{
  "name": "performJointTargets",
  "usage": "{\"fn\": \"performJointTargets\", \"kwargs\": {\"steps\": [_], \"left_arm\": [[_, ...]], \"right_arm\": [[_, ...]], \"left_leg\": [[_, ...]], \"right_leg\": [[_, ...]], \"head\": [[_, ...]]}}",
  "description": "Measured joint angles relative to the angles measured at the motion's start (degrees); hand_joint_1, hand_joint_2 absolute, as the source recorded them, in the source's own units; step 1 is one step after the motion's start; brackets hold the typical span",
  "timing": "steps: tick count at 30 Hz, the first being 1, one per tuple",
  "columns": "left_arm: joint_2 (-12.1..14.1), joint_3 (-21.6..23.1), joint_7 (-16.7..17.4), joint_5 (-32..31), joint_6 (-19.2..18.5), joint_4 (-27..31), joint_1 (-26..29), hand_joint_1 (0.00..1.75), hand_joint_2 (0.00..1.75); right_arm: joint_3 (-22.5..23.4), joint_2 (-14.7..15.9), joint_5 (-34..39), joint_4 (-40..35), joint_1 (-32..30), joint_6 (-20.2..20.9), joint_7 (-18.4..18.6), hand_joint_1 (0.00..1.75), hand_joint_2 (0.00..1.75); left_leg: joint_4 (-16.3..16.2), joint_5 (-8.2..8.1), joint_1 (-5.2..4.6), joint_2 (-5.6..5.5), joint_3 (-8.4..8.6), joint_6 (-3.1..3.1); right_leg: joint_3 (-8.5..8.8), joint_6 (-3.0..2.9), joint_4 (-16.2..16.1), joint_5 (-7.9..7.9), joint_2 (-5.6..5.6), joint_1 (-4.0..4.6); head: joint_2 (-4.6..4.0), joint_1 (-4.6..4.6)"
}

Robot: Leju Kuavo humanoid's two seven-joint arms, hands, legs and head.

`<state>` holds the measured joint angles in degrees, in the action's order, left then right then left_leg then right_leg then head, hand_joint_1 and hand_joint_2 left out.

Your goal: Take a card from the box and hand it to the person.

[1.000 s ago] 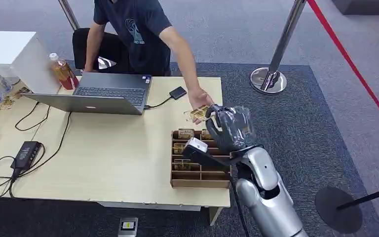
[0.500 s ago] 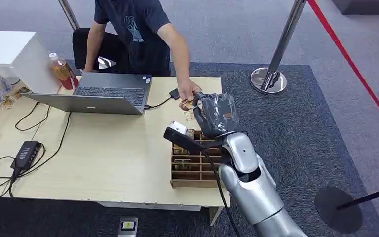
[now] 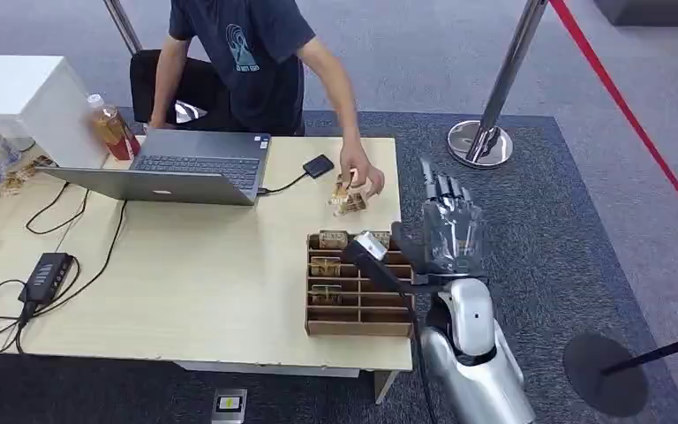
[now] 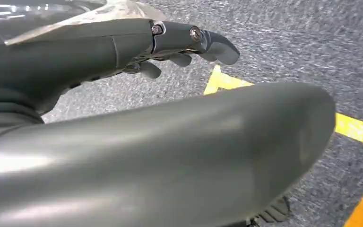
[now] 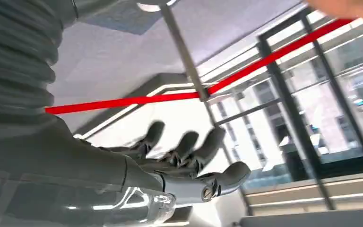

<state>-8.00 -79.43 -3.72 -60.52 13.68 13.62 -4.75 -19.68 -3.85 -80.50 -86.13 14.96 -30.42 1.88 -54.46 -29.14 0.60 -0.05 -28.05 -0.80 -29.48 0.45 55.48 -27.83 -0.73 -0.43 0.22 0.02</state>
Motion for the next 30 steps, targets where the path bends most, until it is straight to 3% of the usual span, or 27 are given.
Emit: {"fn": "performJointTargets", "kwargs": {"steps": [7,9,11,15,17,20,21,24,27,28,30], "left_arm": [[-0.44,-0.72,-0.15,0.31,0.33,0.0,0.02,0.0,0.0],[-0.5,-0.79,-0.22,0.59,0.33,0.0,-0.01,0.0,0.0],[-0.7,-0.79,-0.22,0.72,0.33,0.0,-0.01,0.0,0.0],[-0.92,-0.81,-0.07,0.81,0.29,0.0,0.06,0.0,0.0],[-0.94,-0.81,0.26,0.79,0.24,0.0,-0.01,0.0,0.0],[-1.14,-0.81,1.13,1.07,0.85,0.0,-0.02,0.0,0.0],[-1.14,-0.81,1.37,1.09,1.1,-0.02,0.03,0.0,0.0],[-1.31,-0.85,1.64,1.22,2.21,-0.07,-0.37,0.0,0.0],[-1.31,-0.83,2.03,1.09,2.58,-0.09,-0.37,0.0,0.0],[-1.31,-0.83,2.16,0.81,2.56,-0.13,-0.4,0.0,1.75],[-1.29,-0.79,2.45,0.37,2.16,-0.22,-0.43,0.0,1.75]], "right_arm": [[7.49,0.2,-0.76,-7.02,-10.72,-3.24,1.07,0.0,1.75],[10.18,-0.44,0.22,-7.59,-13.26,-1.11,3.57,0.0,1.75],[14.64,-1.42,4.23,-6.6,-16.16,0.06,2.92,0.0,1.75],[23.53,-2.51,10.1,0.51,-17.16,2.23,-0.6,0.0,1.75],[28.98,-2.56,12.57,10.38,-15.16,1.9,-2.96,0.0,1.75],[37.13,-2.16,14.53,26.8,-11.9,3.25,-1.07,0.0,1.75],[38.96,-1.67,15.5,31.72,-10.74,3.35,-1.01,0.0,0.0],[43.42,-0.13,17.05,46.65,-6.81,5.9,1.21,0.0,0.0],[46.85,0.29,19.08,56.29,-5.12,10.52,4.24,0.0,0.0],[48.02,0.31,19.84,59.08,-4.96,12.55,5.5,0.0,0.0],[50.17,0.29,21.73,63.02,-4.96,16.22,7.33,0.0,0.0]], "left_leg": [[0.0,-0.02,0.0,-0.04,-0.03,0.02],[0.0,-0.02,0.0,-0.02,0.01,0.02],[0.01,-0.02,0.0,-0.08,-0.02,0.02],[0.01,-0.03,0.0,-0.03,-0.01,0.02],[0.01,-0.03,0.0,-0.04,0.05,0.03],[0.01,-0.01,-0.05,-0.1,0.03,0.04],[0.01,-0.02,-0.04,-0.09,0.04,0.04],[0.0,-0.02,-0.03,-0.01,0.09,0.04],[0.01,-0.02,-0.01,-0.06,0.08,0.03],[0.01,-0.02,0.0,-0.06,0.08,0.03],[0.03,-0.03,0.02,-0.06,0.08,0.03]], "right_leg": [[0.01,0.0,-0.01,-0.01,0.0,0.0],[0.01,-0.01,-0.03,-0.02,0.0,0.0],[0.05,0.03,-0.04,-0.06,-0.01,0.0],[0.06,0.03,-0.04,-0.05,-0.01,0.0],[0.1,0.03,-0.07,-0.05,-0.01,0.0],[0.15,0.06,-0.06,-0.05,-0.03,-0.01],[0.12,0.05,-0.06,-0.02,-0.03,-0.03],[0.12,0.01,-0.06,0.0,-0.02,-0.02],[0.11,0.0,-0.05,-0.04,-0.02,-0.02],[0.1,0.0,-0.05,-0.04,-0.02,-0.01],[0.09,-0.04,-0.05,-0.07,-0.02,0.01]], "head": [[0.0,0.0],[0.0,0.0],[0.0,0.02],[0.0,0.0],[0.0,0.02],[0.0,0.0],[0.0,0.0],[0.0,0.02],[0.0,0.0],[0.0,0.0],[0.0,0.0]]}}
